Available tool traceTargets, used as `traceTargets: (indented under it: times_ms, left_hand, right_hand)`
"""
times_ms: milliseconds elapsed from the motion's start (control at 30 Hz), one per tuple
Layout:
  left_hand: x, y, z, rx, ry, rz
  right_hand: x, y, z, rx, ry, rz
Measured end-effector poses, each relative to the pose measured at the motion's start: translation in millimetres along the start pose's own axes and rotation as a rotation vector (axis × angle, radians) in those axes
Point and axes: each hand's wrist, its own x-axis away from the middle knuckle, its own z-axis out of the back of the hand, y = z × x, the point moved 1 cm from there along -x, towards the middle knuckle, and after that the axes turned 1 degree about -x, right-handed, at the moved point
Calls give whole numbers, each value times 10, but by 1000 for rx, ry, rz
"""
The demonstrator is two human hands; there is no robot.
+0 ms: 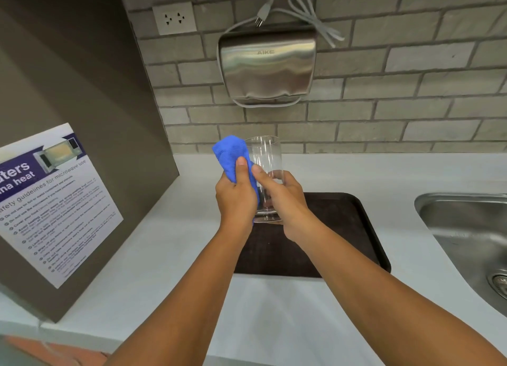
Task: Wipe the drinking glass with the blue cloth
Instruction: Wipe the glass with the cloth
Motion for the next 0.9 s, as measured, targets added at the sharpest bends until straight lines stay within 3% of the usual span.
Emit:
traceTargets:
  times_ms: [167, 333, 400, 467, 633, 700, 767, 900]
  left_hand:
    - [-7, 2, 18, -25, -42, -36]
    - [-118, -58, 108, 108, -206, 428]
    - [-90, -65, 102, 91, -229, 458]
    - [-88, -46, 89, 79, -172, 404]
    - [62, 92, 3, -35, -175, -26]
    - [79, 120, -16, -57, -157, -49]
    - [1, 144, 9, -17, -125, 77]
    - [-91, 97, 86, 134, -214, 404]
  right_hand:
    - [-17, 48, 30, -110, -6, 11]
    - [16, -9, 112, -273, -199, -86]
    - [34, -13, 114, -302, -248, -121]
    - [27, -16, 130, -327, -222, -136]
    - [-58, -16, 130, -266, -90, -38]
    - [-56, -45, 121, -292, -134, -42]
    - [-49, -61, 141, -318, -219, -76]
    - [-31, -47, 207, -394, -371, -80]
